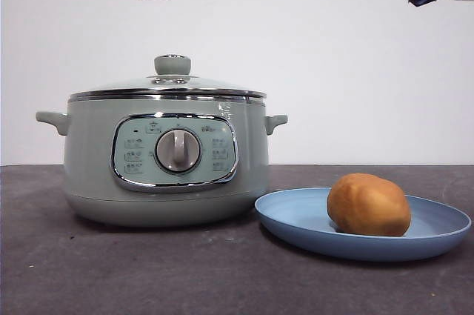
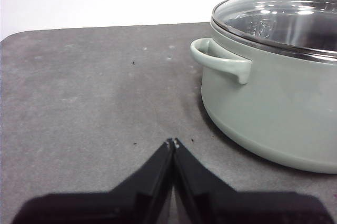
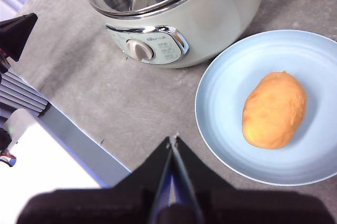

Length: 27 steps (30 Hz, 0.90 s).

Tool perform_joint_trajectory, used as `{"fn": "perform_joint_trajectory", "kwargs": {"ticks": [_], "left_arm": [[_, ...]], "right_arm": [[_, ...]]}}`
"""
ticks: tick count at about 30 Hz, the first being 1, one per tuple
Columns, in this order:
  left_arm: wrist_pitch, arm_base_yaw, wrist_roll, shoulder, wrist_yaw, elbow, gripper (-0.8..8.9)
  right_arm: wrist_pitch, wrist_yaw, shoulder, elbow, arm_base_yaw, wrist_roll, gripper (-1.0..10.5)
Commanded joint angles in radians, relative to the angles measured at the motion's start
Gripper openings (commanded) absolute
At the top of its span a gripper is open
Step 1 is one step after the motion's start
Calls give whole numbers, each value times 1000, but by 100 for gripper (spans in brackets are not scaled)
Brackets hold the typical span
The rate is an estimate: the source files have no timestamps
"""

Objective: Take the potato out from the steamer,put the potato on the plate,close the lid

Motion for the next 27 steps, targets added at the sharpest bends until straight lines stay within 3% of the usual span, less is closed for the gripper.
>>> {"fn": "perform_joint_trajectory", "kwargs": {"ticks": [1,16,18,21,27], "left_arm": [[0,3,-7,-3,-2,-16,-4],[0,3,-7,-3,-2,-16,-4],[0,3,-7,-3,-2,-16,-4],[1,3,-7,-3,-2,-16,-4],[1,3,-7,-3,-2,-16,-4]], "right_arm": [[3,3,-1,2,1,9,0],[4,3,-2,2,1,8,0],[6,26,-9,2,-8,-62,0],[19,127,-60,0,-60,-93,0],[174,135,-249,-90,-255,-80,0]]}}
